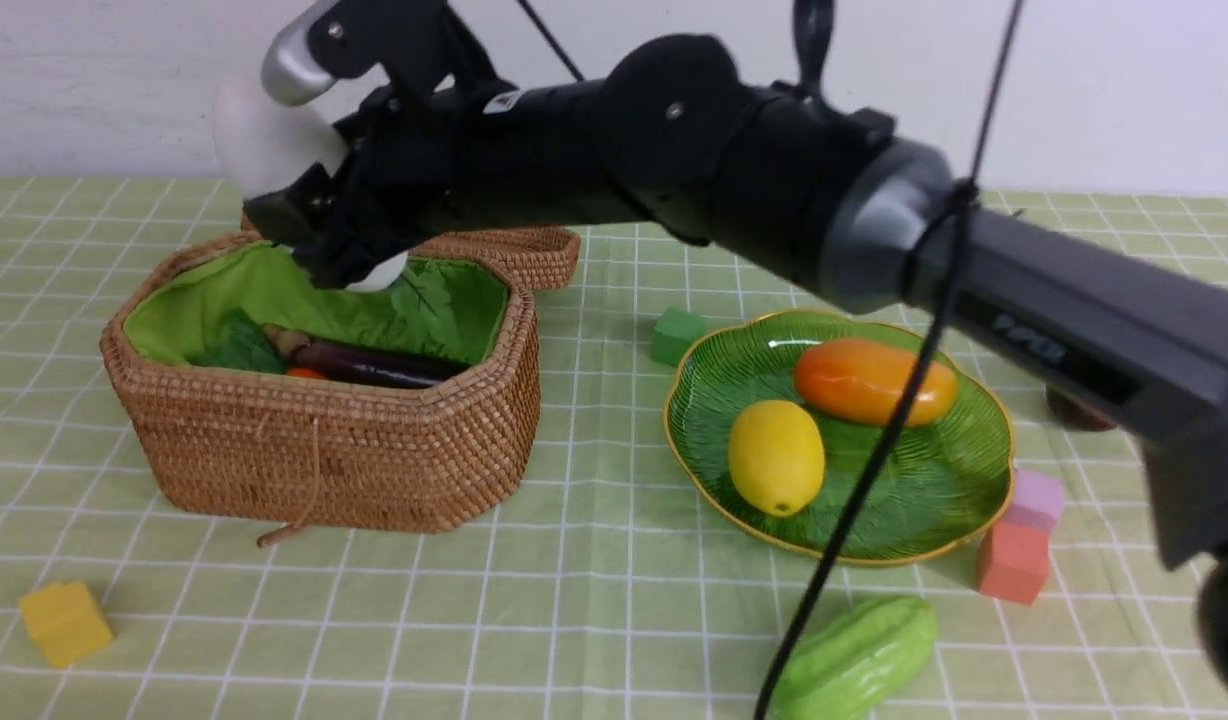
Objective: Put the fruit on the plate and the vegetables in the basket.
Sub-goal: Take a daikon with your right arm and place it on the basket on the left, then take a chayote with your right arm and place it on the basket on the left.
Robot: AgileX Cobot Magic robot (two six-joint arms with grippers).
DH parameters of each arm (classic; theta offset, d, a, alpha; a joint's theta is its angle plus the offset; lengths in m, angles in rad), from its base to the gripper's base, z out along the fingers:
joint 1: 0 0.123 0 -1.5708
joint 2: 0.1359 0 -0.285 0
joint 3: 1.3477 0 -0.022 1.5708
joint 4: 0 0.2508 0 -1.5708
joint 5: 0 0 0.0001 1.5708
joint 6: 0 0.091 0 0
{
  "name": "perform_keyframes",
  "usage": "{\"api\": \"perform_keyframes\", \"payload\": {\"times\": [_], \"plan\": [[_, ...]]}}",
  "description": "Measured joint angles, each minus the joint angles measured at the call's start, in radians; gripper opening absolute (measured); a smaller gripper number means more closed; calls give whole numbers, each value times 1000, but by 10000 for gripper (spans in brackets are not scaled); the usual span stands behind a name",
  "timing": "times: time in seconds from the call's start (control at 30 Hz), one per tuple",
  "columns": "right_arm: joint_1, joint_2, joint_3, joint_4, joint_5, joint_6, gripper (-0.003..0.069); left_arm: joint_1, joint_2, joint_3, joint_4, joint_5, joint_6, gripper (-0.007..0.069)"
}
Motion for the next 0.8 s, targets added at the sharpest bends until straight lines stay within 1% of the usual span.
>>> {"api": "perform_keyframes", "payload": {"times": [0.1,0.33,0.43,0.57,0.6,0.63,0.67,0.7,0.8], "plan": [[-1,60,-51,2,-19,0,531,0,0,0,0,0,0,133],[-1,68,-68,-4,-46,22,531,0,0,0,0,0,0,134],[-1,68,-68,-48,-38,84,540,0,0,0,0,0,0,138],[-3,65,-68,-158,5,181,643,0,0,0,0,0,0,142],[-7,63,-68,-199,31,222,666,0,0,0,0,0,0,143],[-9,62,-68,-220,46,244,672,0,0,0,0,0,0,144],[-15,55,-68,-277,93,308,677,0,0,0,0,0,0,145],[-18,49,-68,-312,111,336,675,0,0,0,0,0,0,146],[-33,15,-68,-402,179,429,647,0,0,0,0,0,0,148]]}}
